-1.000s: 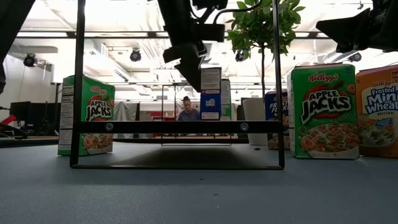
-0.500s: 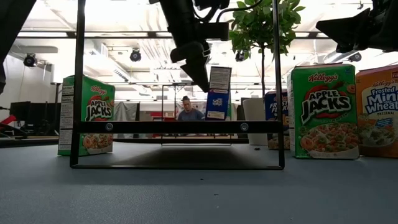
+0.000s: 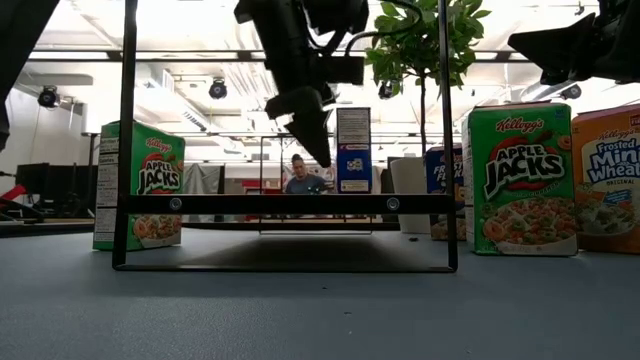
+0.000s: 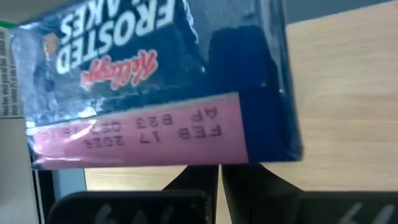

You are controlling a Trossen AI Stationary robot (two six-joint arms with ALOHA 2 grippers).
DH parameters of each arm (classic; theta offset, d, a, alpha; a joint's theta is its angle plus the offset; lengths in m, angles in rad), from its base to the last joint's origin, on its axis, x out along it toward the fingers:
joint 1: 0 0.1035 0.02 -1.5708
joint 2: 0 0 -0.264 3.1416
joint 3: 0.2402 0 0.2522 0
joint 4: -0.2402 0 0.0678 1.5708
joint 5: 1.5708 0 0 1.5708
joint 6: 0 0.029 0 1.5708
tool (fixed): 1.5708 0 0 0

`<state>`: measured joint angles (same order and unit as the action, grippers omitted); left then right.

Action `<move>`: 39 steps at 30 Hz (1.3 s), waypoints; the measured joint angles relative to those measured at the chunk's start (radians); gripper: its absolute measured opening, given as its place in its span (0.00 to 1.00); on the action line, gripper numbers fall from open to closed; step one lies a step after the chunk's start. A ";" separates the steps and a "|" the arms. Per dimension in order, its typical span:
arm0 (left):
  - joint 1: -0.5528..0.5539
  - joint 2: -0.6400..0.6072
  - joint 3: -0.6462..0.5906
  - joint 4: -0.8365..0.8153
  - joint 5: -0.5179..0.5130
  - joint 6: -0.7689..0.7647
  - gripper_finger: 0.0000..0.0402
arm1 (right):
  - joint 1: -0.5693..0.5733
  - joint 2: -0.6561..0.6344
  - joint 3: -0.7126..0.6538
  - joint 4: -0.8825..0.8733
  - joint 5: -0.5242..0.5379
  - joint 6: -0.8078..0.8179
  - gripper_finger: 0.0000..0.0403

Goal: Stack cereal on shelf
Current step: Put the top left blue cereal box on the shelf

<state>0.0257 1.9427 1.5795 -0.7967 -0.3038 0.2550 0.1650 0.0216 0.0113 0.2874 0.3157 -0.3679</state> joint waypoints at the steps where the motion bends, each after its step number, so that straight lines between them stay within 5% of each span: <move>1: 0.001 0.000 -0.002 0.010 0.000 -0.001 0.00 | 0.000 0.000 0.000 0.000 0.000 0.000 0.02; 39: 0.021 0.001 -0.005 0.089 0.026 -0.018 0.00 | 0.000 0.000 0.000 0.001 0.000 -0.001 0.02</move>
<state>0.0467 1.9433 1.5742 -0.7079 -0.2775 0.2371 0.1650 0.0216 0.0113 0.2882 0.3157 -0.3687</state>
